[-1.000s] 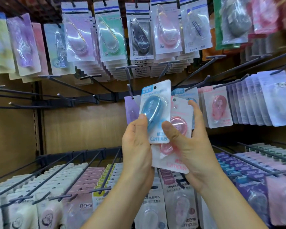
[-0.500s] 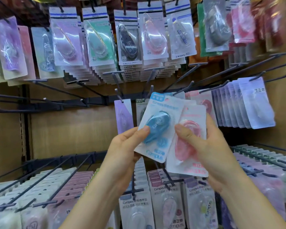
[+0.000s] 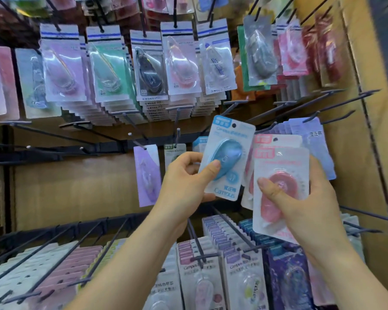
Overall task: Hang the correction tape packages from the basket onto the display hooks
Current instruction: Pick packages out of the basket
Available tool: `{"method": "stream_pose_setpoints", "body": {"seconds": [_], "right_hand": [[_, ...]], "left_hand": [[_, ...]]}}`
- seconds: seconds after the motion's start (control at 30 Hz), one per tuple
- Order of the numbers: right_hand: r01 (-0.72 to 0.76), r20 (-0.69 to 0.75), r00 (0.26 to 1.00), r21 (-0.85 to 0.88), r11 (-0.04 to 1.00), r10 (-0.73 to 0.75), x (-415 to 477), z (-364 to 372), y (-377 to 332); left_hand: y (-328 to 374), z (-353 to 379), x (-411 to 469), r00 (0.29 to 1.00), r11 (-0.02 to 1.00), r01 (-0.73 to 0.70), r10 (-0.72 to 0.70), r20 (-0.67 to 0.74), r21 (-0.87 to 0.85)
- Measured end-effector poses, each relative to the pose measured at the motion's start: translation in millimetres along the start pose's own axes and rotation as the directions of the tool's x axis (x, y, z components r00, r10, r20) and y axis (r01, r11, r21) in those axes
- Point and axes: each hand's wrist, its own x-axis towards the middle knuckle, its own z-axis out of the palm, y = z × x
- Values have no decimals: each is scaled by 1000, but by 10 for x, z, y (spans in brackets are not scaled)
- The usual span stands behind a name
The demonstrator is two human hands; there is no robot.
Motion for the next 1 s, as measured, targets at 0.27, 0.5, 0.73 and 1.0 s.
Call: {"method": "stream_pose_setpoints", "body": {"seconds": [0.27, 0.5, 0.73, 1.0], "right_hand": [[-11, 69, 998, 46, 999, 8, 75, -74, -33], [-2, 128, 992, -9, 1000, 3, 171, -122, 25], [-95, 164, 982, -20, 995, 97, 263, -183, 214], [-189, 209, 962, 31, 982, 178, 295, -246, 348]], "left_hand": [[-91, 177, 67, 994, 998, 29, -36, -107, -64], [-180, 128, 236, 991, 990, -54, 69, -111, 129], [-329, 51, 725, 996, 804, -39, 77, -39, 594], [-481, 200, 979, 988, 654, -130, 150, 42, 745]]}}
